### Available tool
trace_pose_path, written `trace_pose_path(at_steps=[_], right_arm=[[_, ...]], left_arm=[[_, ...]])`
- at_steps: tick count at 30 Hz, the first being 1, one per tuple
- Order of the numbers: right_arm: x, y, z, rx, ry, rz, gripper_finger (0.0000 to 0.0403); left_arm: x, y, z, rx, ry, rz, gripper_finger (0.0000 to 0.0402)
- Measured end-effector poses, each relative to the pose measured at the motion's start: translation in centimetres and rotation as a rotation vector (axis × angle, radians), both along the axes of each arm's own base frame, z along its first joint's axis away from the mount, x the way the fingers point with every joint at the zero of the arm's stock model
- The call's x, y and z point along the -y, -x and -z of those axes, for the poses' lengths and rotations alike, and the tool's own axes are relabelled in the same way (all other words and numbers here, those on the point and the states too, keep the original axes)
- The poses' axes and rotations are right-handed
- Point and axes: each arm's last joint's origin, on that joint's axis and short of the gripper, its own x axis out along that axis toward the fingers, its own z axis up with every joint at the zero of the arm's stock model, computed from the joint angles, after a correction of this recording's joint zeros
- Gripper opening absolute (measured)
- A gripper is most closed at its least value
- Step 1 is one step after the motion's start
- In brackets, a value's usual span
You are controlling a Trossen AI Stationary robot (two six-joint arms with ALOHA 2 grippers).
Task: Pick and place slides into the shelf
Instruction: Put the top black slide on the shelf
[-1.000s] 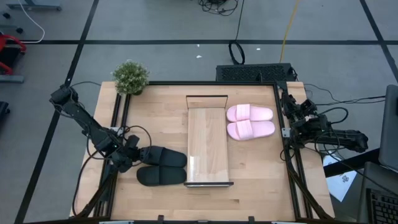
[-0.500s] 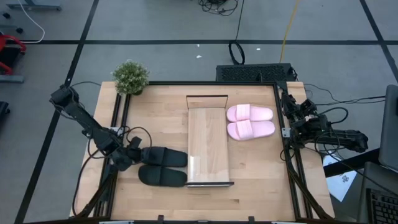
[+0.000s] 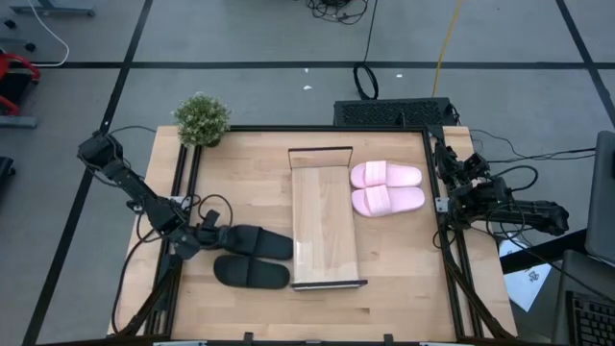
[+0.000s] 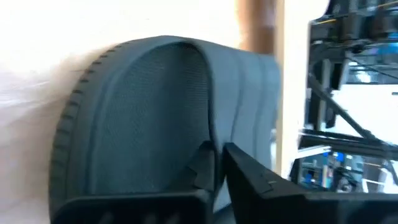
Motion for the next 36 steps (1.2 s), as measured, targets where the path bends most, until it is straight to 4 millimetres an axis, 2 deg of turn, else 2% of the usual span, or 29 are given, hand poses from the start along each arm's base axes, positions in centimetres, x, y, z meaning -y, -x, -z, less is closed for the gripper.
trace_pose_path(at_steps=[10,15,19,24,27,31,36], right_arm=[[0.0,0.0,0.0,0.003,-0.001,-0.001,0.0054],[0.0,0.0,0.0,0.014,-0.015,-0.019,0.0054],[0.0,0.0,0.0,0.017,-0.014,-0.019,0.0054],[0.0,0.0,0.0,0.016,-0.014,-0.020,0.0054],[0.0,0.0,0.0,0.007,-0.014,-0.018,0.0054],[0.0,-0.2,0.2,-0.015,-0.017,-0.017,0.0054],[0.0,-0.3,0.3,-0.032,-0.020,-0.016,0.0054]], left_arm=[[-0.4,-0.2,-2.5,0.209,-0.090,-0.103,0.0002],[-0.8,0.0,-4.7,0.237,-0.173,-0.147,0.0001],[-1.4,0.4,-8.2,0.236,-0.267,-0.190,0.0001],[-2.5,1.3,-13.6,0.227,-0.402,-0.191,0.0001],[-3.0,1.4,-15.9,0.237,-0.478,-0.222,0.0000],[-3.1,0.4,-16.7,0.229,-0.518,-0.253,0.0000],[-3.0,-2.9,-15.8,0.157,-0.484,-0.203,0.0000]])
